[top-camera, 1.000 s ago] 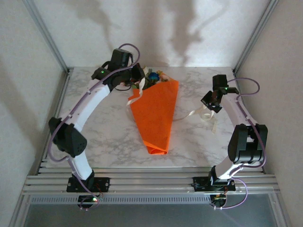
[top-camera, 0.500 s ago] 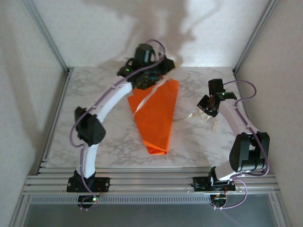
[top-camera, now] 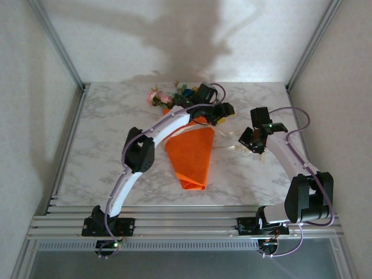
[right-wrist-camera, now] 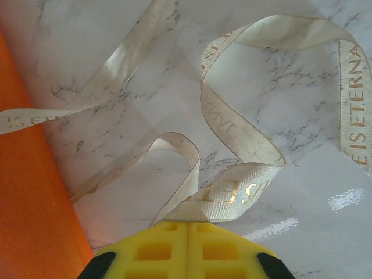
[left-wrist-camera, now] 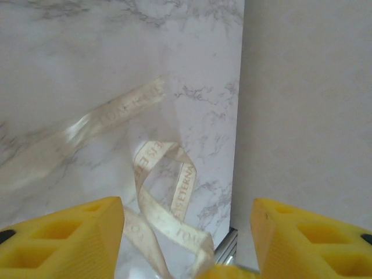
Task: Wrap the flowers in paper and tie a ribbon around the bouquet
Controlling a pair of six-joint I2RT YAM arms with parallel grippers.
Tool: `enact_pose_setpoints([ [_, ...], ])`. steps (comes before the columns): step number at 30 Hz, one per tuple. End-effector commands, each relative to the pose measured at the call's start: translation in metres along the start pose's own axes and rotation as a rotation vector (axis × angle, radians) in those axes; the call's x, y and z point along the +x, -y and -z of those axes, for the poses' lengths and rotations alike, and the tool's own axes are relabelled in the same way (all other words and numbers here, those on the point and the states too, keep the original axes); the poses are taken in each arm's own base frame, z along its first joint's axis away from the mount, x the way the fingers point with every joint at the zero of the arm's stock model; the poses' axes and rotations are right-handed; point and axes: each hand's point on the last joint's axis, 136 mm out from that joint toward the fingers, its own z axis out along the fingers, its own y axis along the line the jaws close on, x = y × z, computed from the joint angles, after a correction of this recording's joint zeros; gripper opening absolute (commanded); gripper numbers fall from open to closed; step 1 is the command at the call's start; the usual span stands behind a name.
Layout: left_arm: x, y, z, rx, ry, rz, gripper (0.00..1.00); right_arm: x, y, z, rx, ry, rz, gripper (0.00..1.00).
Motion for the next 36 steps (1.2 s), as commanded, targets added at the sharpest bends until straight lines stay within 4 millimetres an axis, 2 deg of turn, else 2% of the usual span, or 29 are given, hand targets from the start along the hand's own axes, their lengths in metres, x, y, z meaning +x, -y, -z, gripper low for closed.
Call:
enact_pose_setpoints([
  [1,-0.014,0.045,0.094,0.005,0.189,0.025,0.60,0.000,0.003,0.005,0.021,0.015,0.042,0.00],
  [4,-0.006,0.002,0.130,-0.100,0.277,0.195,0.63,0.000,0.005,0.010,0.034,0.030,0.073,0.00],
  [6,0.003,-0.037,0.147,-0.137,0.309,0.340,0.62,0.000,0.006,0.015,0.045,0.047,0.102,0.00],
  [9,0.010,-0.084,0.156,-0.125,0.338,0.522,0.61,0.002,0.003,0.021,0.052,0.080,0.175,0.00],
  [11,0.011,-0.109,0.153,-0.117,0.342,0.617,0.61,0.005,-0.001,0.026,0.054,0.099,0.223,0.00],
  [13,0.005,-0.121,0.150,-0.095,0.358,0.676,0.61,0.012,-0.002,0.029,0.069,0.100,0.251,0.00],
  [16,-0.007,-0.123,0.141,-0.064,0.376,0.715,0.62,0.032,0.006,0.027,0.103,0.042,0.222,0.00],
  [19,-0.012,-0.129,0.129,-0.089,0.377,0.743,0.63,0.066,0.026,0.015,0.131,-0.074,0.123,0.00],
  [20,-0.010,-0.130,0.125,-0.093,0.371,0.756,0.63,0.076,0.033,0.011,0.141,-0.107,0.088,0.13],
  [21,-0.009,-0.134,0.122,-0.103,0.369,0.769,0.64,0.083,0.039,0.010,0.153,-0.131,0.062,0.30],
  [22,-0.009,-0.137,0.122,-0.115,0.373,0.776,0.64,0.083,0.041,0.012,0.156,-0.140,0.048,0.39],
  [24,-0.008,-0.145,0.124,-0.145,0.391,0.783,0.64,0.064,0.040,0.027,0.164,-0.085,0.044,0.55],
  [25,-0.008,-0.149,0.126,-0.155,0.402,0.792,0.65,0.051,0.039,0.034,0.164,-0.048,0.035,0.59],
  [27,-0.007,-0.154,0.129,-0.146,0.422,0.816,0.65,0.018,0.043,0.046,0.149,0.023,-0.049,0.63],
  [29,-0.005,-0.159,0.126,-0.131,0.420,0.844,0.66,-0.008,0.058,0.046,0.180,0.064,-0.175,0.63],
  [31,-0.002,-0.164,0.123,-0.134,0.413,0.866,0.67,-0.028,0.070,0.037,0.212,0.075,-0.312,0.61],
  [36,-0.004,-0.176,0.128,-0.126,0.457,0.933,0.67,-0.070,0.054,-0.007,0.179,0.044,-0.557,0.58],
])
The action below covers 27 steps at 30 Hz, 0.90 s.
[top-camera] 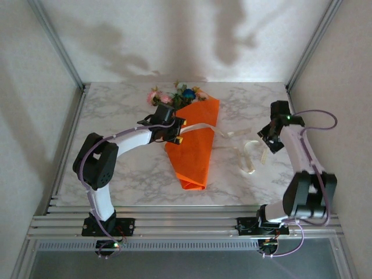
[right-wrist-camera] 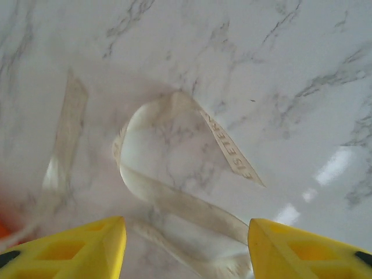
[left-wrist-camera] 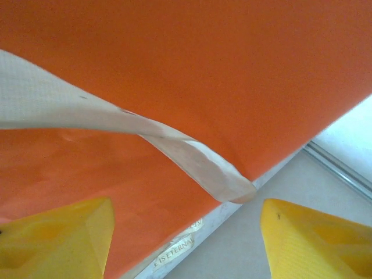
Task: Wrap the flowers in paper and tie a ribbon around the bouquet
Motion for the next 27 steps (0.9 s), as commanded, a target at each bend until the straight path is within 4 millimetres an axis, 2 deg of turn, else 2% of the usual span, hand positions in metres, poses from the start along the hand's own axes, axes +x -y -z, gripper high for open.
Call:
enact_pose_setpoints([
  [1,-0.012,0.008,0.008,0.047,0.044,0.066,0.67,-0.010,-0.027,-0.030,0.004,-0.050,-0.175,0.57],
  [3,-0.017,0.006,0.007,0.045,0.050,0.083,0.67,-0.015,-0.042,-0.049,0.019,-0.094,-0.225,0.57],
  [6,-0.021,-0.001,0.005,0.048,0.044,0.119,0.67,-0.013,-0.053,-0.072,0.046,-0.144,-0.306,0.56],
  [9,-0.026,-0.004,0.003,0.047,0.047,0.137,0.66,-0.006,-0.052,-0.092,0.086,-0.179,-0.377,0.56],
  [12,-0.030,-0.009,-0.003,0.022,0.038,0.135,0.64,0.002,-0.043,-0.107,0.155,-0.204,-0.429,0.55],
  [17,-0.037,-0.018,-0.005,0.006,0.049,0.150,0.55,0.012,-0.034,-0.128,0.207,-0.230,-0.478,0.50],
  [19,-0.039,-0.020,-0.006,0.005,0.047,0.155,0.50,0.016,-0.029,-0.135,0.230,-0.238,-0.483,0.44],
  [20,-0.039,-0.021,-0.007,0.003,0.042,0.156,0.46,0.018,-0.027,-0.137,0.239,-0.241,-0.481,0.36],
  [23,-0.041,-0.022,-0.009,-0.001,0.033,0.155,0.36,0.016,-0.020,-0.134,0.244,-0.217,-0.459,0.03],
  [24,-0.041,-0.022,-0.010,0.001,0.032,0.153,0.31,0.013,-0.020,-0.130,0.233,-0.194,-0.438,0.00],
  [27,-0.041,-0.017,-0.010,0.017,0.020,0.145,0.13,0.004,-0.029,-0.106,0.171,-0.125,-0.333,0.00],
])
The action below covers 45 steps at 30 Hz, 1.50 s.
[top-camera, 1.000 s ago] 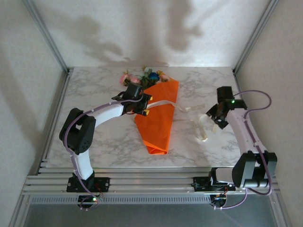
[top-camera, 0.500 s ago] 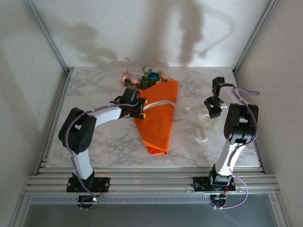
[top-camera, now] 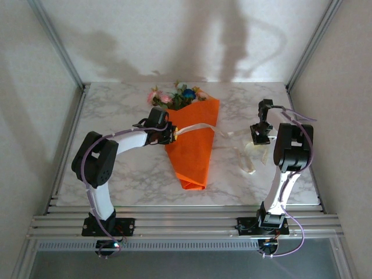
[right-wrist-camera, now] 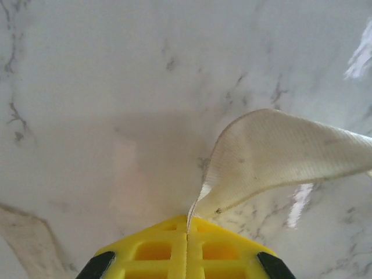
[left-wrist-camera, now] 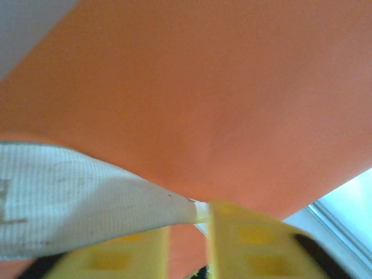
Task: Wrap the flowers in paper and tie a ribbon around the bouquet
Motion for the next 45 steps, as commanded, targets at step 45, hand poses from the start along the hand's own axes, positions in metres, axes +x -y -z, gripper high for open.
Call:
enact_pose_setpoints([
  [45,0.049,0.004,0.016,0.130,-0.222,-0.351,0.00,0.314,-0.103,0.117,-0.456,-0.156,1.199,0.00],
])
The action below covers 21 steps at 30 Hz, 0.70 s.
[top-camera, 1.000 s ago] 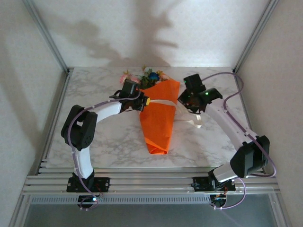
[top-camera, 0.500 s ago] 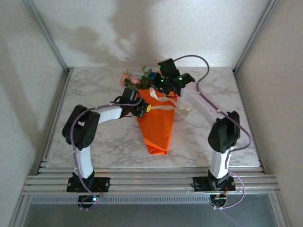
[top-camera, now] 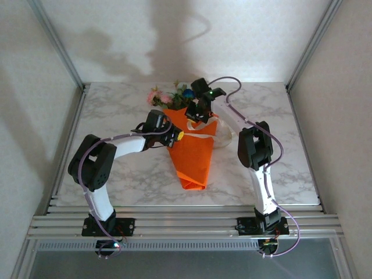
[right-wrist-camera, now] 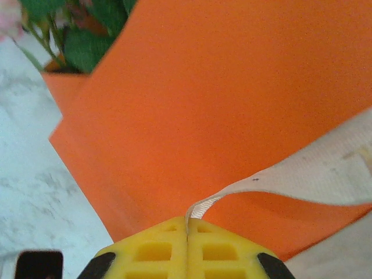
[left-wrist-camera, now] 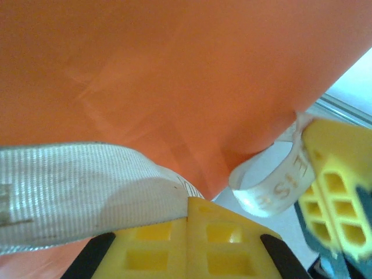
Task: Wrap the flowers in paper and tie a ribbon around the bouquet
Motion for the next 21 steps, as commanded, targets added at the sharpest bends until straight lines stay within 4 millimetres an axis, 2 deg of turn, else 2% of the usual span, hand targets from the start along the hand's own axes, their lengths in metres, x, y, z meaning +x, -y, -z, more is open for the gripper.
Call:
enact_pose_setpoints([
  [1,0.005,0.007,0.001,0.029,-0.008,-0.026,0.00,0.017,-0.024,0.038,-0.013,0.044,0.100,0.00],
  [3,0.004,0.005,-0.003,0.025,-0.007,-0.023,0.00,0.017,-0.036,0.061,-0.005,0.117,0.133,0.00],
  [7,-0.001,0.008,-0.010,0.055,-0.004,-0.023,0.00,0.028,-0.052,0.120,-0.001,0.293,0.174,0.00],
  [11,-0.006,0.012,-0.016,0.076,-0.003,-0.026,0.00,0.048,-0.063,0.177,-0.120,0.386,0.201,0.00],
  [13,-0.007,0.011,-0.019,0.072,-0.010,-0.029,0.00,0.077,-0.078,0.199,-0.231,0.376,0.287,0.00],
  [17,-0.007,0.008,-0.023,0.060,-0.027,-0.038,0.00,0.143,-0.103,0.230,-0.523,0.307,0.532,0.00],
  [19,-0.007,0.008,-0.024,0.059,-0.036,-0.043,0.00,0.172,-0.106,0.244,-0.618,0.277,0.613,0.00],
  [21,-0.007,0.008,-0.025,0.055,-0.041,-0.051,0.00,0.188,-0.107,0.253,-0.677,0.248,0.639,0.00],
])
